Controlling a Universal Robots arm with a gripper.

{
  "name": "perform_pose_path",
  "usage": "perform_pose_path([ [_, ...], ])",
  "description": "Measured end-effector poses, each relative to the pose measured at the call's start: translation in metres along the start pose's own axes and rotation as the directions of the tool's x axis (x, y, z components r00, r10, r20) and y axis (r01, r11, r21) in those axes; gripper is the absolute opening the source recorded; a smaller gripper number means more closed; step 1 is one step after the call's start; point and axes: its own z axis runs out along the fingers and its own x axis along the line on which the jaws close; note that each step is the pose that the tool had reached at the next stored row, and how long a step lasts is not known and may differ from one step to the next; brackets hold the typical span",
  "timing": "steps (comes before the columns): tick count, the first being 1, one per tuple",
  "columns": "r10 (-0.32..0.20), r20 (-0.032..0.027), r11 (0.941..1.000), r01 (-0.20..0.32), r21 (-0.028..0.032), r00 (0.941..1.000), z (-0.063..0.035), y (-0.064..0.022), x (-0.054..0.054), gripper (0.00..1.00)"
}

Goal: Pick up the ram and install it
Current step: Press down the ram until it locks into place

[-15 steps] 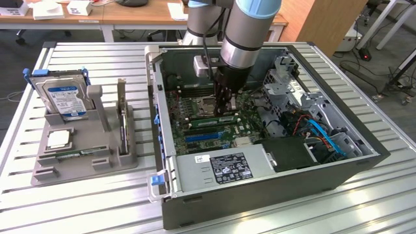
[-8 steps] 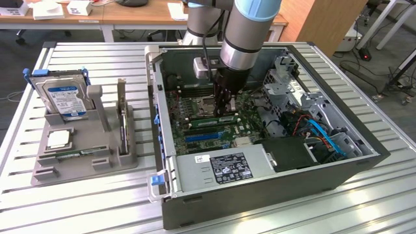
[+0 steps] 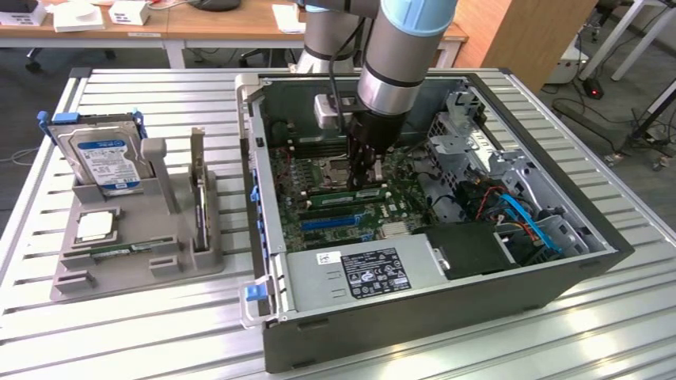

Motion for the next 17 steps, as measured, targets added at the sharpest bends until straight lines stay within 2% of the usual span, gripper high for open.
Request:
perform_pose_path([
  [17, 0.0, -0.0006, 1.0, 0.0, -0.0003, 1.0, 0.004, -0.0002, 0.0003, 0.09],
])
